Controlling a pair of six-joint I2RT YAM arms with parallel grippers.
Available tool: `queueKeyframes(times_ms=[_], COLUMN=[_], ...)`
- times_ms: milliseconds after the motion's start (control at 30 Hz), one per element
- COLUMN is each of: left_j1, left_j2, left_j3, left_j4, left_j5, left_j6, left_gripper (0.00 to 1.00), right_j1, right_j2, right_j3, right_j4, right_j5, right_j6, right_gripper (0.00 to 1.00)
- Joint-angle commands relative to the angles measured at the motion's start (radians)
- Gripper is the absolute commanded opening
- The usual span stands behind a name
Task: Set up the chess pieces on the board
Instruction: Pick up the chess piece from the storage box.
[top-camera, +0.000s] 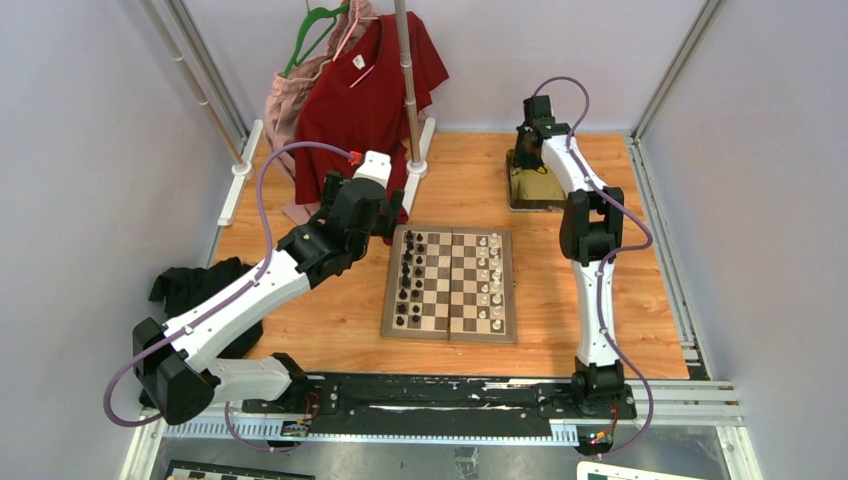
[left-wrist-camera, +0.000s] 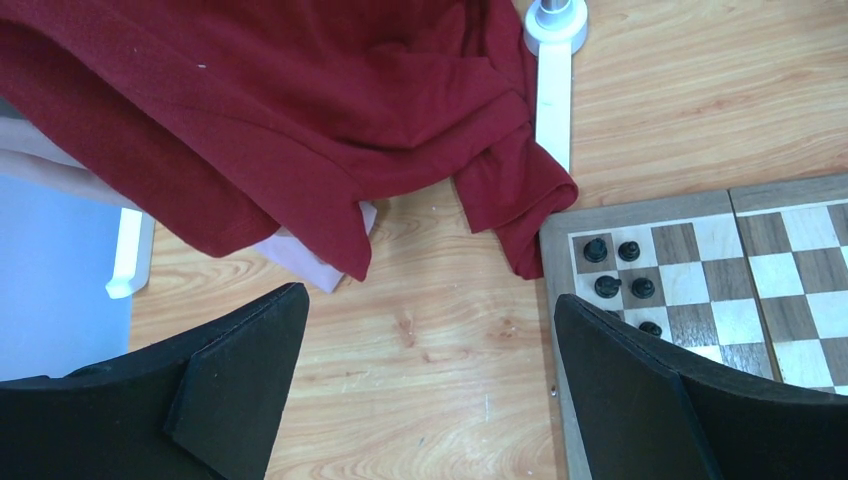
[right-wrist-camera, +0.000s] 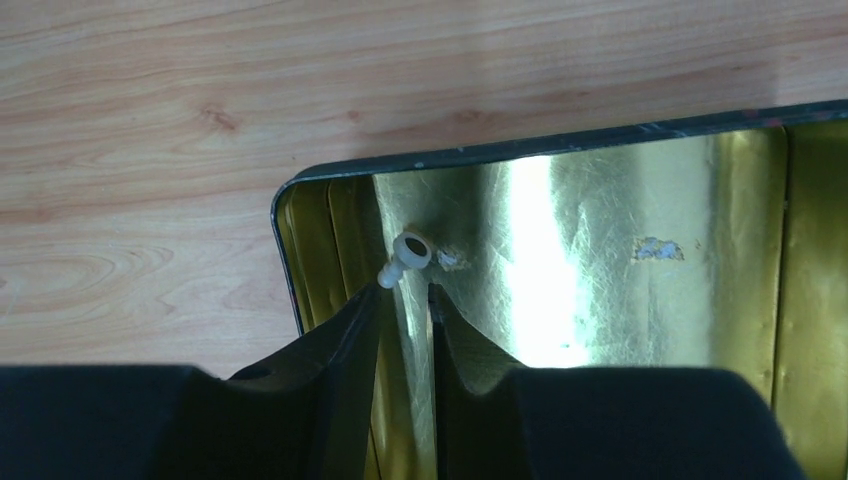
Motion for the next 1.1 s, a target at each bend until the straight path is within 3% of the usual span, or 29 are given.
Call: queueKeyframes(times_ms=[0, 567, 933, 1067], left_j1=[0.012, 0.04, 0.046, 0.048], left_j2=[-0.002, -0.012, -0.018, -0.023], left_j3=[0.004, -0.02, -0.031, -0.033], left_j4=[0.038, 0.041, 0.047, 0.048], left_j5=[-0.018, -0.007, 0.0, 0.0], left_j6=[0.027, 0.023, 0.015, 0.01], left_gripper=[1.0, 1.0, 1.0, 1.0], right_j1=[0.015, 0.022, 0.026, 0.027], right_j2=[0.044, 0.122, 0.106, 0.083], right_j3=[0.069, 0.14, 0.097, 0.061], right_j4=[-0.026, -0.061, -0.096, -0.097], right_j5=[-0.015, 0.003, 0.018, 0.034], right_j6=[0.026, 0.02, -0.008, -0.019], right_gripper=[0.29, 0.35, 0.26, 0.13])
